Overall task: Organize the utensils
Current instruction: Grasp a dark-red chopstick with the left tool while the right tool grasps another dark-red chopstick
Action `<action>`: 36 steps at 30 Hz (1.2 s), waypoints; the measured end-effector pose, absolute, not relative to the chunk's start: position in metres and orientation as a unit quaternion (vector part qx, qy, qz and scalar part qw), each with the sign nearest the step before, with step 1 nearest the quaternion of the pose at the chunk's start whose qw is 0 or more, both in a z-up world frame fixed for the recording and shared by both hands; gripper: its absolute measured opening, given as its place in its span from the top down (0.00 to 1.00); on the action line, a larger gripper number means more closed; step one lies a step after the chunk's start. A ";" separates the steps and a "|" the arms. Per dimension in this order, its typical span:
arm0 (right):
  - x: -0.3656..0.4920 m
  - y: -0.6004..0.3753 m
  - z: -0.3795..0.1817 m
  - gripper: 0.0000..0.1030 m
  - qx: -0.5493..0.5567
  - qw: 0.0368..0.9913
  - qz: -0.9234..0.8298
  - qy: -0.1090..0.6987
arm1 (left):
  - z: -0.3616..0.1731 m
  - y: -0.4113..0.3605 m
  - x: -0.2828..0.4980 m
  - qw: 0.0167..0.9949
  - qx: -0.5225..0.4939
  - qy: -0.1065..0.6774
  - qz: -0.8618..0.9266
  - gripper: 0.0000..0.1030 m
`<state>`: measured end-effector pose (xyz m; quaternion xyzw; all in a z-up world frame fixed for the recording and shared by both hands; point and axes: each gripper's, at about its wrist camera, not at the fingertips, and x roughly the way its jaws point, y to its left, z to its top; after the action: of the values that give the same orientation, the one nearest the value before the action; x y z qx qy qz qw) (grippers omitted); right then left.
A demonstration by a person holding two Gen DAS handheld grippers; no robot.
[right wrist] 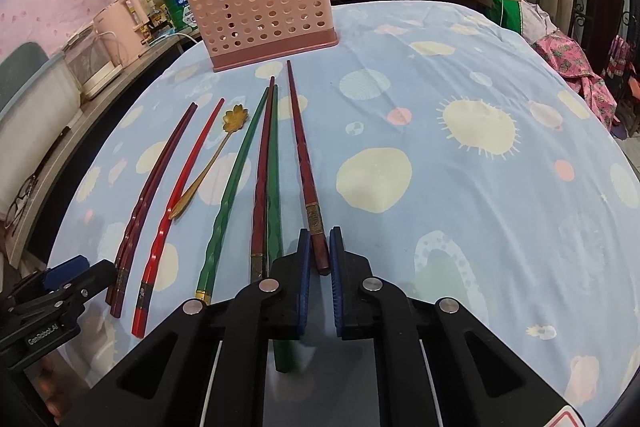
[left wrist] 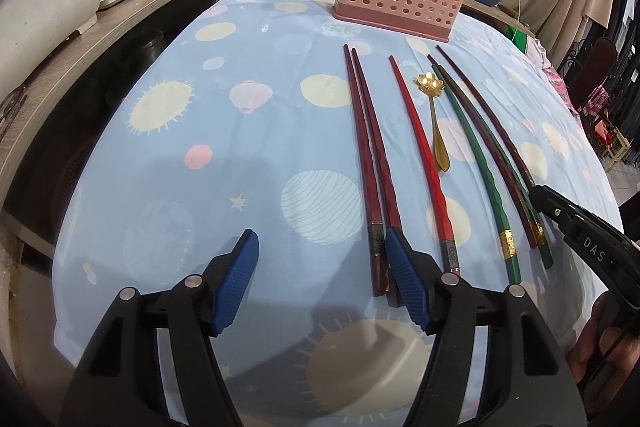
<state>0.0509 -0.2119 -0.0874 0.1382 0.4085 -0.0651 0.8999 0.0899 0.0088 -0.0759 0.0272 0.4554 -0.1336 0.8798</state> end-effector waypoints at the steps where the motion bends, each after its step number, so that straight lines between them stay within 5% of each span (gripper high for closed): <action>1: 0.050 -0.212 -0.087 0.93 0.137 0.900 -0.066 0.409 | -0.076 0.008 0.089 0.880 0.029 0.454 -0.133 0.39; 10: 0.046 -0.213 -0.089 0.93 0.142 0.899 -0.064 0.409 | -0.079 0.002 0.086 0.884 0.054 0.447 -0.127 0.55; 17: 0.043 -0.213 -0.090 0.93 0.143 0.899 -0.062 0.410 | -0.076 0.003 0.088 0.880 0.051 0.453 -0.134 0.90; 36: 0.022 -0.211 -0.074 0.93 0.151 0.903 -0.052 0.399 | -0.064 0.002 0.083 0.876 0.049 0.461 -0.133 0.93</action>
<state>0.0223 -0.2109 -0.0741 0.1509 0.3987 -0.0524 0.9031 0.0834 0.0020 -0.0644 0.0486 0.4606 -0.1331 0.8762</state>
